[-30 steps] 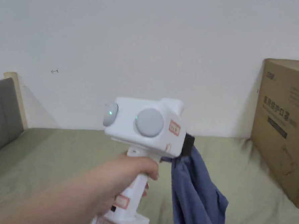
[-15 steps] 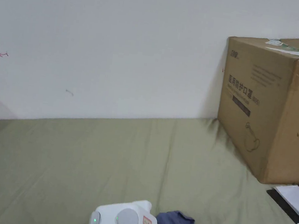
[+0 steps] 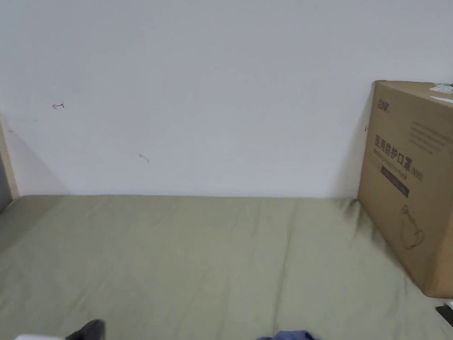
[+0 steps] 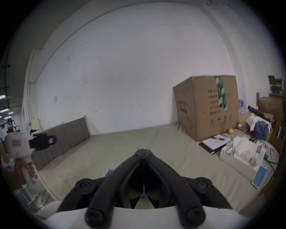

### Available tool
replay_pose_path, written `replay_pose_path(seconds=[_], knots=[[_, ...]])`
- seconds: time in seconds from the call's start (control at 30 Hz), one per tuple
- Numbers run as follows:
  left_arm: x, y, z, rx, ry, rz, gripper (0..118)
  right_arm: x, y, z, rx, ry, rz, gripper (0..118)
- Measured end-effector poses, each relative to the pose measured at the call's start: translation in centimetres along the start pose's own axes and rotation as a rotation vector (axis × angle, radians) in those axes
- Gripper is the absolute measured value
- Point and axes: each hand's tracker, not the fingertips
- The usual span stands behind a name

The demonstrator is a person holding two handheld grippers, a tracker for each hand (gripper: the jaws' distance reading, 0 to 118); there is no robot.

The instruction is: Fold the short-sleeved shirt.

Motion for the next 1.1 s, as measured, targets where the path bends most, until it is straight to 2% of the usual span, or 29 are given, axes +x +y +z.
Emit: replay_pose_path(seconds=[0.13,0.27,0.37,0.4,0.47,0.5,0.6,0.67,0.73,0.77,0.8,0.83,0.87,0.9,1.0,1.1], knots=[[-0.5,-1.6,2.5,-0.008,0.028,0.069,0,-1.0,0.5,0.4,-0.008,0.000,-0.013,0],[-0.1,-2.2,1.0,-0.090,-0.007,0.055,0,-1.1,0.6,-0.5,-0.048,0.026,0.000,0],[0.0,-0.9,-0.6,-0.082,-0.068,0.140,0,-1.0,0.7,-0.9,-0.067,0.037,-0.018,0],[0.2,0.1,-2.5,-0.101,-0.093,0.129,0,-0.9,0.8,-1.2,-0.078,0.043,-0.025,0],[0.0,2.1,-8.1,-0.279,-0.204,0.086,0,-0.8,0.8,-1.7,-0.108,0.060,-0.033,0],[0.1,2.5,-11.7,-0.436,-0.294,0.084,0,-0.7,0.8,-2.2,-0.145,0.088,-0.041,0],[0.8,0.4,-22.8,-0.840,-0.401,0.095,0,-0.3,0.5,-3.3,-0.199,0.118,-0.052,0],[1.4,-2.5,-28.2,-0.964,-0.373,0.162,0,-0.1,0.1,-3.9,-0.218,0.126,-0.049,0],[1.6,-5.1,-32.5,-1.048,-0.282,0.215,2,0.2,-0.4,-4.7,-0.242,0.131,-0.045,0],[1.8,-6.2,-34.3,-1.068,-0.264,0.232,17,0.3,-0.8,-5.0,-0.253,0.129,-0.044,0],[2.0,-7.3,-35.9,-1.091,-0.231,0.245,65,0.4,-1.1,-5.4,-0.268,0.127,-0.046,0],[2.3,-8.5,-36.3,-1.111,-0.202,0.229,108,0.6,-1.4,-5.7,-0.279,0.124,-0.050,0],[2.5,-9.1,-36.8,-1.049,-0.180,0.193,116,0.9,-1.7,-6.0,-0.292,0.123,-0.057,0],[2.9,-9.9,-38.1,-1.069,-0.168,0.176,111,1.1,-2.1,-6.3,-0.304,0.121,-0.065,0],[3.5,-12.1,-39.2,-1.130,-0.152,0.158,111,1.7,-3.2,-7.3,-0.347,0.115,-0.078,0],[4.3,-14.0,-39.9,-1.201,-0.244,0.139,111,2.0,-4.1,-8.5,-0.387,0.100,-0.065,0]])
